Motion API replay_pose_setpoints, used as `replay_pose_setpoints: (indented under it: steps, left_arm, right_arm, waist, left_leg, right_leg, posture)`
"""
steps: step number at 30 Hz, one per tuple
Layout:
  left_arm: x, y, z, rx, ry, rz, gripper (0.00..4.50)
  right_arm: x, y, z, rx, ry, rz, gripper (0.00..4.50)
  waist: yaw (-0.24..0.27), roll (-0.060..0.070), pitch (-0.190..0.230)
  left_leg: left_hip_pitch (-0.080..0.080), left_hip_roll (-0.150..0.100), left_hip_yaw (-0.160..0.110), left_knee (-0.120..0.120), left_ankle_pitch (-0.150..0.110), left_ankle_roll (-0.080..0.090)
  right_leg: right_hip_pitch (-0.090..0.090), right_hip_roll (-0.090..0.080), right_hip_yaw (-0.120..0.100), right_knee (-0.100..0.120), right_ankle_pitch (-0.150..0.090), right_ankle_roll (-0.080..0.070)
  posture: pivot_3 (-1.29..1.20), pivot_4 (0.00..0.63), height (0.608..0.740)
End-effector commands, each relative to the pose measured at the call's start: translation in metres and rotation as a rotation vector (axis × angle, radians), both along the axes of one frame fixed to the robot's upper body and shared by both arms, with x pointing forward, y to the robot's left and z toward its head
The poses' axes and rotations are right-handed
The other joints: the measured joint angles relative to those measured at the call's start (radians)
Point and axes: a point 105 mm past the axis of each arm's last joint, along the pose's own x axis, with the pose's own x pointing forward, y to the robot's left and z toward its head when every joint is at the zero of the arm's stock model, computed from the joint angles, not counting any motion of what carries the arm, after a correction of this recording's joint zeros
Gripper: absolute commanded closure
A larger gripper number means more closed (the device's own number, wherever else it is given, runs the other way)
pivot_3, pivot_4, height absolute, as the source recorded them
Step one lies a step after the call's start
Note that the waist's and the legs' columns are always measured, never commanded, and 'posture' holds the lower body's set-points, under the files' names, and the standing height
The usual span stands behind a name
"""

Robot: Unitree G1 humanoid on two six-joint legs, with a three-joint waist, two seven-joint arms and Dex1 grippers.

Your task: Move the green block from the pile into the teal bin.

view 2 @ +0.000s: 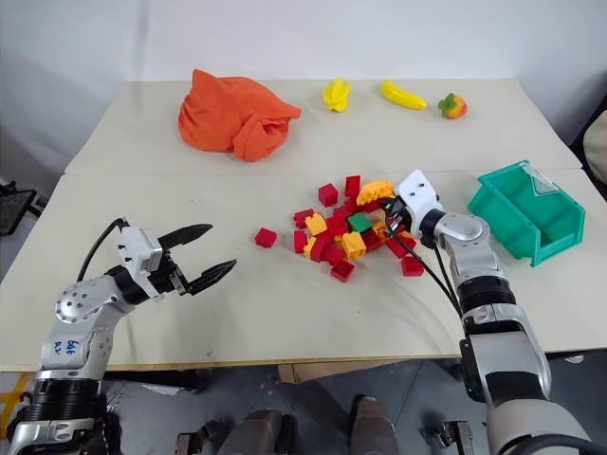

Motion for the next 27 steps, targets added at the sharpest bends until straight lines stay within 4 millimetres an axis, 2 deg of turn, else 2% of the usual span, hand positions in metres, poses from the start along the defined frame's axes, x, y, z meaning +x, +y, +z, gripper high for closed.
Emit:
replay_pose_setpoints:
  steps: [1, 3, 6, 13, 16, 17, 20, 23, 25, 27]
  left_arm:
    - [0.000, -0.010, 0.008, -0.009, -0.039, -0.023, 0.00]
    - [-0.001, -0.015, 0.008, -0.012, -0.037, -0.041, 0.00]
    - [-0.002, -0.020, 0.008, -0.008, -0.034, -0.066, 0.00]
    - [-0.003, -0.019, 0.008, 0.003, -0.032, -0.083, 0.00]
    - [-0.006, -0.010, 0.009, 0.023, -0.028, -0.077, 0.00]
    - [-0.006, -0.008, 0.008, 0.028, -0.026, -0.076, 0.00]
    - [-0.010, -0.001, 0.007, 0.043, -0.021, -0.083, 0.00]
    - [-0.012, 0.002, 0.005, 0.062, -0.009, -0.103, 0.00]
    - [-0.012, 0.001, 0.005, 0.066, -0.006, -0.116, 0.00]
    - [-0.012, -0.002, 0.007, 0.070, -0.008, -0.141, 0.00]
  right_arm:
    - [-0.024, 0.008, -0.008, -0.064, 0.007, 0.143, 4.48]
    - [-0.038, 0.006, -0.016, -0.102, 0.034, 0.181, 4.48]
    - [-0.049, -0.005, -0.011, -0.098, 0.021, 0.169, 4.48]
    - [-0.074, -0.057, 0.026, 0.012, -0.051, 0.075, 4.48]
    - [-0.100, -0.094, 0.044, 0.146, -0.057, 0.021, 4.48]
    - [-0.106, -0.101, 0.047, 0.172, -0.049, 0.009, 4.48]
    - [-0.129, -0.130, 0.032, 0.127, 0.013, -0.050, 3.94]
    - [-0.145, -0.159, 0.018, 0.087, 0.044, -0.153, 2.96]
    - [-0.149, -0.163, 0.013, 0.084, 0.067, -0.160, 2.34]
    - [-0.148, -0.154, 0.011, 0.074, 0.085, -0.116, 1.73]
  waist:
    - [0.001, 0.000, 0.000]
    - [0.003, 0.000, 0.000]
    - [0.011, 0.000, 0.000]
    - [0.016, 0.000, 0.000]
    - [0.016, 0.000, 0.000]
    - [0.017, 0.000, 0.000]
    - [0.017, 0.000, 0.000]
    - [0.024, 0.000, 0.000]
    - [0.025, 0.000, 0.000]
    - [0.021, 0.000, 0.000]
  left_leg:
    - [0.000, 0.000, 0.000, 0.000, 0.000, 0.000]
    - [0.000, 0.000, 0.000, 0.000, 0.000, 0.000]
    - [0.001, 0.000, 0.000, 0.001, 0.000, 0.000]
    - [0.000, -0.001, 0.000, 0.002, 0.000, 0.000]
    - [0.000, 0.000, 0.001, 0.001, 0.000, 0.000]
    - [0.000, 0.000, 0.001, 0.001, 0.000, 0.000]
    - [0.001, 0.000, 0.003, 0.001, 0.000, 0.000]
    - [0.002, 0.001, 0.004, 0.001, -0.001, 0.001]
    - [0.003, 0.000, 0.006, 0.001, -0.001, 0.002]
    - [0.004, 0.000, 0.008, 0.001, -0.001, 0.002]
  right_leg:
    - [0.000, 0.000, 0.000, 0.000, 0.000, 0.000]
    - [0.000, 0.000, 0.000, 0.000, 0.000, 0.000]
    - [0.001, 0.000, 0.000, 0.000, 0.000, 0.000]
    - [0.002, -0.001, 0.000, -0.001, 0.000, 0.000]
    - [0.001, 0.000, 0.000, -0.001, 0.000, 0.000]
    - [0.001, 0.000, 0.000, -0.001, 0.000, 0.000]
    - [0.002, 0.000, 0.000, -0.001, 0.000, 0.000]
    - [0.003, 0.000, 0.000, -0.002, 0.000, 0.001]
    - [0.003, -0.001, 0.002, -0.002, 0.000, 0.001]
    - [0.003, -0.001, 0.003, -0.002, 0.000, 0.001]
  posture:
    - [0.00, 0.150, 0.740]
    - [0.00, 0.150, 0.740]
    - [0.00, 0.150, 0.740]
    - [0.00, 0.150, 0.740]
    - [0.00, 0.150, 0.740]
    - [0.00, 0.150, 0.740]
    - [0.00, 0.150, 0.740]
    - [0.00, 0.150, 0.740]
    - [0.00, 0.150, 0.740]
    - [0.00, 0.150, 0.740]
